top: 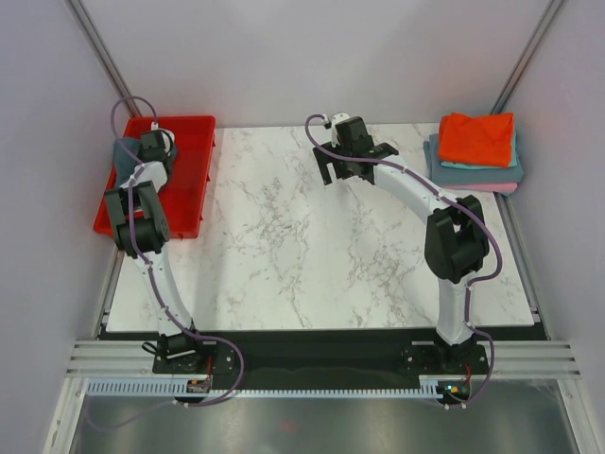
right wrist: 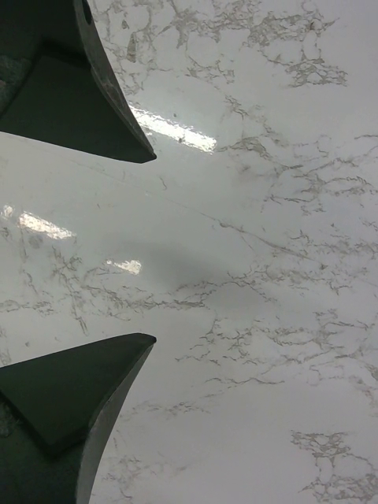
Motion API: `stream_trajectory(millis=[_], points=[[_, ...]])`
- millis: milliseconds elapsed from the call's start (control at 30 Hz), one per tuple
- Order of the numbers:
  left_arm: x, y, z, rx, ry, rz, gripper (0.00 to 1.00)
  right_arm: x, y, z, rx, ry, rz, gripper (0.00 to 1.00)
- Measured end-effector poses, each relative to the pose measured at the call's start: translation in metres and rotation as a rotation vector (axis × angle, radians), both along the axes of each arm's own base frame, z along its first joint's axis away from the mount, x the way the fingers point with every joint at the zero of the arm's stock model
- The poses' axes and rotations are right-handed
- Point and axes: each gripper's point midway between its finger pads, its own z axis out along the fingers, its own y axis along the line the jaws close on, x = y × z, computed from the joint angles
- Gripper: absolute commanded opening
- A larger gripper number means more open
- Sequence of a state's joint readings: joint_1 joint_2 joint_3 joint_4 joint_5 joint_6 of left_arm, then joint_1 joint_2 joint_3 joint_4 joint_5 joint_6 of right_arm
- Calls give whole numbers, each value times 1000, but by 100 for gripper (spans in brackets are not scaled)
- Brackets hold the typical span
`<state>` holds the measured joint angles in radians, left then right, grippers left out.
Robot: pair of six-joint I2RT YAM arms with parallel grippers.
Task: Fold and stack the t-shirts
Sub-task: Grab the tshirt from the pile, then move the tshirt to the center of the board
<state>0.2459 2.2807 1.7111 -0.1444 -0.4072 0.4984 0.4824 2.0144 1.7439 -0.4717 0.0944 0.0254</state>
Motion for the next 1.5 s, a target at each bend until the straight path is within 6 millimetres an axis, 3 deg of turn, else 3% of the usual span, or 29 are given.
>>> stream_trajectory(millis=[33,67,300,400,533,700,800,900,1033,1133,1200,1333,1400,1500], points=[[0,-1,-1,-10,0,-1,10,0,0,-1,0,1,2,98],[0,-2,-1,-20,3,-6,2,1,0,-2,-3,2,3,98],[-4,-18,1,-100,-2,-20,2,5,1,-9,-24,7,10,98],[-15,-43,8,-176,0,-39,2,8,-2,-3,-44,-14,14,98],[-18,-111,33,-302,-20,-132,2,18,-6,9,-44,-55,12,98],[-20,-248,82,-405,-60,-355,2,37,-27,28,-17,-96,-34,98],[-26,-323,126,-501,-116,-499,2,43,-40,35,-10,-111,-59,98],[-36,-369,164,-577,-171,-607,2,42,-48,47,-5,-131,-71,98],[-54,-379,215,-657,-252,-663,2,27,-52,70,-8,-170,-58,98],[-66,-376,236,-691,-281,-681,2,12,-57,87,-13,-199,-48,98],[-76,-375,235,-716,-269,-687,2,1,-62,98,-15,-218,-43,98],[-97,-391,212,-799,-172,-693,2,-17,-71,114,-33,-251,-25,98],[-111,-407,203,-817,-114,-713,2,-23,-78,118,-54,-264,-26,98],[-133,-448,209,-843,-69,-814,2,-28,-89,119,-70,-264,-41,98]])
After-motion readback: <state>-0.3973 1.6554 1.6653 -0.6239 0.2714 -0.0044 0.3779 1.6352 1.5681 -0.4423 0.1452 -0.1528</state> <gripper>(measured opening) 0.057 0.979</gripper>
